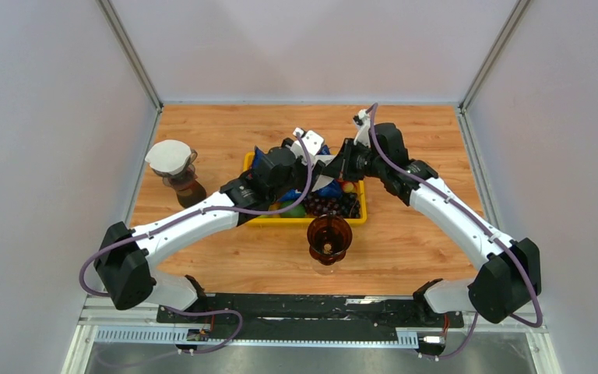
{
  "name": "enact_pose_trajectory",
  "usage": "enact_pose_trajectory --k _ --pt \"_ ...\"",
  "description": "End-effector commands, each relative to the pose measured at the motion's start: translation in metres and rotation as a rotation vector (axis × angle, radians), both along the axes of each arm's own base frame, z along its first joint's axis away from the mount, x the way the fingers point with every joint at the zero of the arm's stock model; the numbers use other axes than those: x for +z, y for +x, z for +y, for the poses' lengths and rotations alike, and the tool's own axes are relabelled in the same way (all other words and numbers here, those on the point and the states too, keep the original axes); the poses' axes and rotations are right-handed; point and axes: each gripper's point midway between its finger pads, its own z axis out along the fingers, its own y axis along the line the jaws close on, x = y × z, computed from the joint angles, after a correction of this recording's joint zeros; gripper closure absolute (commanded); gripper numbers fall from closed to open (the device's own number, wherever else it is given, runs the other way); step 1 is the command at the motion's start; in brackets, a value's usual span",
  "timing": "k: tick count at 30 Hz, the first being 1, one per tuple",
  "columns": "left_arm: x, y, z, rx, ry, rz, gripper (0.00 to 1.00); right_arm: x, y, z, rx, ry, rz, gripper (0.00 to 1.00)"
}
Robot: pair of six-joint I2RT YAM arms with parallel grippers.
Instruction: Place the coffee filter in the dripper
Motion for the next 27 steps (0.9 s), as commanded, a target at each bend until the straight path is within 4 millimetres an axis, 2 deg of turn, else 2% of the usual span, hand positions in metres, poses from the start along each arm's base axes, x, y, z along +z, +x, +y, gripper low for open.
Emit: enact_pose_trajectory --k 1,2,11,19,27 --pt "0.034 0.008 0.003 0.068 -0.020 -0.094 0.34 0.017 0.000 0.008 0.028 0.037 -0.022 1.00" --pt "0.036 0.007 0.003 0.069 -0.030 -0.098 0.40 0.017 -0.001 0.009 0.034 0.038 -0.022 1.00" --pt "0.037 0.005 0.001 0.059 -0.049 -0.104 0.74 0.015 0.000 0.008 0.037 0.030 -0.026 1.00" --pt "0.055 0.005 0.004 0.106 -0.165 -0.118 0.85 -0.004 0.007 0.002 0.001 -0.034 -0.012 1.00" --pt "0.057 0.010 0.009 0.189 -0.246 -0.099 0.90 -0.017 0.011 -0.006 -0.029 -0.087 -0.011 1.00"
